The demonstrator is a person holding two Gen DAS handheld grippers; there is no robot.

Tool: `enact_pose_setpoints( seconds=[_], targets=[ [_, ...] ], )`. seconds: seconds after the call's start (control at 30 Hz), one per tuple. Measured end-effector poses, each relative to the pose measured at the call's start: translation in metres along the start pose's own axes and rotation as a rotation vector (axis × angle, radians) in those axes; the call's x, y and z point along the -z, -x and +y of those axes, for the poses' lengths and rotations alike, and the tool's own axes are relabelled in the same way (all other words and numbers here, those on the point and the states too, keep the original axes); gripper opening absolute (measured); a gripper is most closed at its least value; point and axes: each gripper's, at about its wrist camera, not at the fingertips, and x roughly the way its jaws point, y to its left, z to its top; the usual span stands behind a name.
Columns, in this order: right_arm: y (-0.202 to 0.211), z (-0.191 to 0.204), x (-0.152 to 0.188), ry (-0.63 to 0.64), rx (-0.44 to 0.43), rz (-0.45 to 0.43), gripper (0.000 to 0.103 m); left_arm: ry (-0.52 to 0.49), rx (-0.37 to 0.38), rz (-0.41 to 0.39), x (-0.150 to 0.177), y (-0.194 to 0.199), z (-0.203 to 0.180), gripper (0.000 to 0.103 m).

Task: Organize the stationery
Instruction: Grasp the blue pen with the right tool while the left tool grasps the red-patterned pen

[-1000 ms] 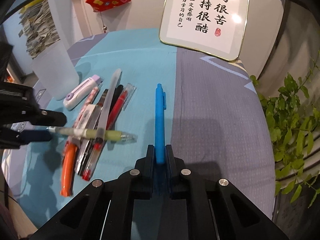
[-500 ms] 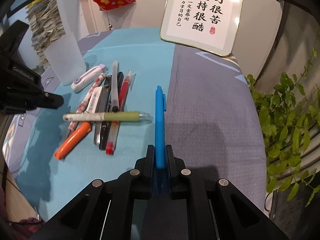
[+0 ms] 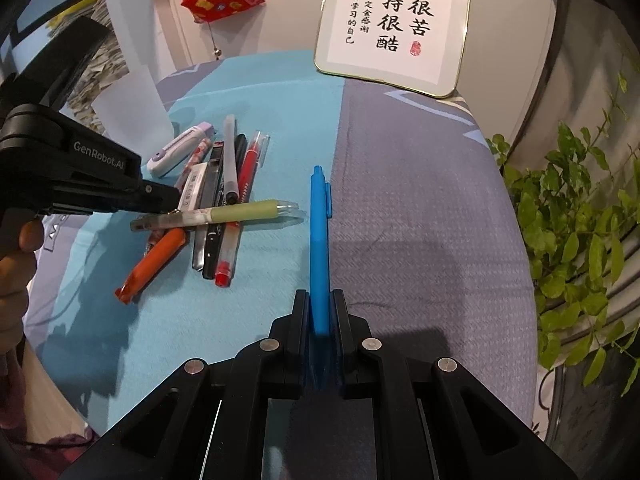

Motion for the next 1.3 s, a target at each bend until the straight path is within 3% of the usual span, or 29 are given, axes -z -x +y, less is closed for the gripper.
enact_pose_setpoints(
  seconds=[0.23,0.37,0.5,0.83,0.9,0.97,1.03,1.07,1.13,1.3],
  targets=[
    [0.000,0.001,0.000,-0.002,0.002,0.001,0.011,-0.010,0.005,-0.029,-0.001,0.001,0.000,0.008],
    [0.002,0.000,-0.001,-0.007,0.003,-0.001,0.011,-0.045,0.037,-0.043,0.009,0.026,0.021,0.008],
    [0.003,0.002,-0.001,-0.005,-0.009,-0.003,0.011,-0.112,0.024,-0.076,0.029,0.052,0.041,0.008],
    [0.017,0.020,0.024,0.072,-0.038,0.079,0.011,-0.154,0.006,0.013,0.081,0.037,0.067,0.008],
    [0.022,0.020,0.029,0.074,-0.060,0.086,0.011,-0.171,-0.003,-0.004,0.082,0.037,0.065,0.008],
    [0.026,0.018,0.029,0.067,-0.070,0.072,0.011,-0.180,-0.020,-0.037,0.079,0.039,0.062,0.014],
    [0.026,0.016,0.025,0.047,-0.067,0.061,0.020,-0.178,-0.029,-0.060,0.073,0.038,0.059,0.037],
    [0.026,0.015,0.022,0.035,-0.062,0.054,0.025,-0.179,-0.031,-0.074,0.070,0.039,0.057,0.040],
    [0.025,0.013,0.015,0.025,-0.059,0.039,0.046,-0.191,-0.046,-0.096,0.066,0.039,0.055,0.042],
    [0.014,0.015,-0.001,0.020,-0.054,0.040,0.047,-0.203,-0.077,-0.099,0.058,0.030,0.054,0.042]
  ],
)
